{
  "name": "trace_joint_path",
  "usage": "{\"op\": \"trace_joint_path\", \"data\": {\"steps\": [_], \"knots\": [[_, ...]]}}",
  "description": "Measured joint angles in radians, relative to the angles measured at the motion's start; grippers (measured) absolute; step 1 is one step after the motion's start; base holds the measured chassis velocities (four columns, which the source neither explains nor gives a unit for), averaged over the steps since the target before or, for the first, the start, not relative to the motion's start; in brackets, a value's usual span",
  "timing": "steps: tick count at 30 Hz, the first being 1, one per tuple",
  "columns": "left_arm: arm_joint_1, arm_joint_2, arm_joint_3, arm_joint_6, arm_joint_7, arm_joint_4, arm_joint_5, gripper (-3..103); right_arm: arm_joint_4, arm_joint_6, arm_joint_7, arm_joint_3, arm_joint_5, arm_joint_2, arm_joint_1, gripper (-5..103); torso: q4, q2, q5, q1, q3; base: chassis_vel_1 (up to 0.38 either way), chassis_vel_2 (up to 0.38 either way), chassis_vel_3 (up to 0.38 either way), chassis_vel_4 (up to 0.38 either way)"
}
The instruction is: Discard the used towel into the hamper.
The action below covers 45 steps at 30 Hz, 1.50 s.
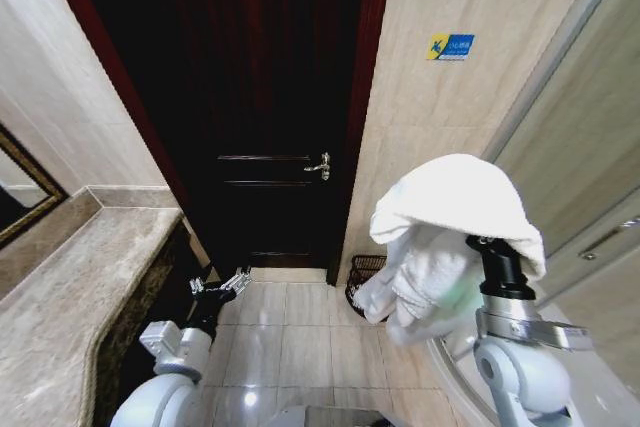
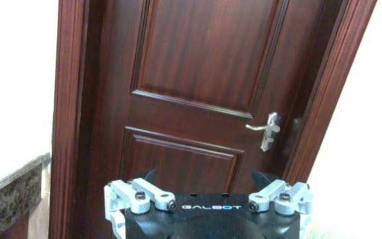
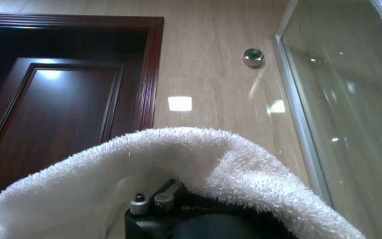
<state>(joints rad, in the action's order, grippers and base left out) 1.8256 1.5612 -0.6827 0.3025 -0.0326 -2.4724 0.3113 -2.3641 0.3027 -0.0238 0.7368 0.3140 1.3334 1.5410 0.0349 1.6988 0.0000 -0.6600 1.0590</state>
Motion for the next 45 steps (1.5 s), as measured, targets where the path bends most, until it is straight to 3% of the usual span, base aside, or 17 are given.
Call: {"op": "trace_joint_path", "data": {"steps": [45], "knots": [[0.000, 0.000, 0.000, 0.000, 0.000, 0.000, 0.000, 97, 0.003, 0.006, 0.002, 0.003, 0.000, 0.001, 0.006, 12, 0.0001, 0.000, -0.0001, 0.000, 0.000, -0.066, 0.070, 0.067, -0.069]]}}
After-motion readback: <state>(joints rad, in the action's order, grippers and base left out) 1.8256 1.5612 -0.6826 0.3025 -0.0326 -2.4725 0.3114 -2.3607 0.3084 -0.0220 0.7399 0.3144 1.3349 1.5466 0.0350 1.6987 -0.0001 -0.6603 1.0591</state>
